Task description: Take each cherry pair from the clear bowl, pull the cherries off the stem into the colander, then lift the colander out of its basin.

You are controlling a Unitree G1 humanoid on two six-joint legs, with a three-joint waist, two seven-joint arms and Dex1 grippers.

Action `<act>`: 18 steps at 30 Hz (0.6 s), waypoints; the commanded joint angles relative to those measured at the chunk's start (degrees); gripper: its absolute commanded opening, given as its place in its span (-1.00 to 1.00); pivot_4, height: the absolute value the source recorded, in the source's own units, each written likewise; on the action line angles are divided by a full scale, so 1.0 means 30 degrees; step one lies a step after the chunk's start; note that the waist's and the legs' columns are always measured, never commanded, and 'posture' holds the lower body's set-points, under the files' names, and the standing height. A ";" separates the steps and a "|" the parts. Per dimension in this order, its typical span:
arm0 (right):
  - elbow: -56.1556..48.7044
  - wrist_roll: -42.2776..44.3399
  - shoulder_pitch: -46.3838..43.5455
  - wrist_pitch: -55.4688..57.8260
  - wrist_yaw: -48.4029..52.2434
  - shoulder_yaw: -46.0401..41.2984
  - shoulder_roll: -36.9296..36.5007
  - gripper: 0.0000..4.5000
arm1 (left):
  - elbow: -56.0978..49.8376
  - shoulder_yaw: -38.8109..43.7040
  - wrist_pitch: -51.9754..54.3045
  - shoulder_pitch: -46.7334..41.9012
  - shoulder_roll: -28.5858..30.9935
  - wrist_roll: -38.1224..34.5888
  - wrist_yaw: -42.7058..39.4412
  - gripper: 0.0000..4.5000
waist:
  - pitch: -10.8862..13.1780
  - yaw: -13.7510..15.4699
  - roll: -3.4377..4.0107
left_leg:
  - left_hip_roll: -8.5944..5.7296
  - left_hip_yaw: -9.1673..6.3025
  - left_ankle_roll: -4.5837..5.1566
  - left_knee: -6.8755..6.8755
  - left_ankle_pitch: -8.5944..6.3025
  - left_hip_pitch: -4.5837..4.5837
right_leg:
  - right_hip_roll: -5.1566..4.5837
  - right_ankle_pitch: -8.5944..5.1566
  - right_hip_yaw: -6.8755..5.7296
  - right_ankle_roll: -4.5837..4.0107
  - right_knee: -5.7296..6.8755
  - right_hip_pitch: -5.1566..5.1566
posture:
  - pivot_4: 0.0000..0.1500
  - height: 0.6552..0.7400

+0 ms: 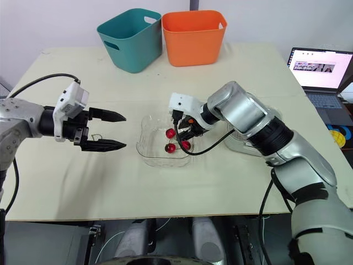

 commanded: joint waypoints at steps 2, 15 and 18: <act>0.0093 -0.1240 -0.0806 -0.0270 0.0495 0.0423 0.0553 0.00 | -0.0561 0.0669 -0.0274 -0.0115 0.0027 -0.0385 0.0190 1.00 | 0.0000 0.0013 0.0000 | 0.0000 -0.0002 0.0000 -0.0001 0.0000 0.0002 | 0.0001 0.0003 -0.0001 0.0000 0.0007 -0.0001 | 1.00 1.00; 0.2130 -0.4865 -0.1255 -0.2419 0.1474 0.1997 0.1677 0.00 | -0.1650 0.0263 -0.1189 0.0405 0.0995 0.0062 -0.0278 1.00 | 0.0001 0.0009 0.0001 | -0.0002 -0.0005 -0.0001 0.0000 0.0000 0.0003 | 0.0000 0.0006 -0.0004 -0.0013 0.0012 -0.0002 | 1.00 1.00; 0.2702 -0.5555 -0.1328 -0.2861 0.1762 0.2219 0.2085 0.00 | -0.1843 0.0398 -0.1005 0.0307 0.0713 -0.0302 -0.0054 1.00 | 0.0001 0.0009 0.0001 | -0.0002 -0.0005 -0.0001 -0.0001 0.0001 0.0003 | -0.0001 0.0008 -0.0004 -0.0010 0.0014 -0.0001 | 1.00 1.00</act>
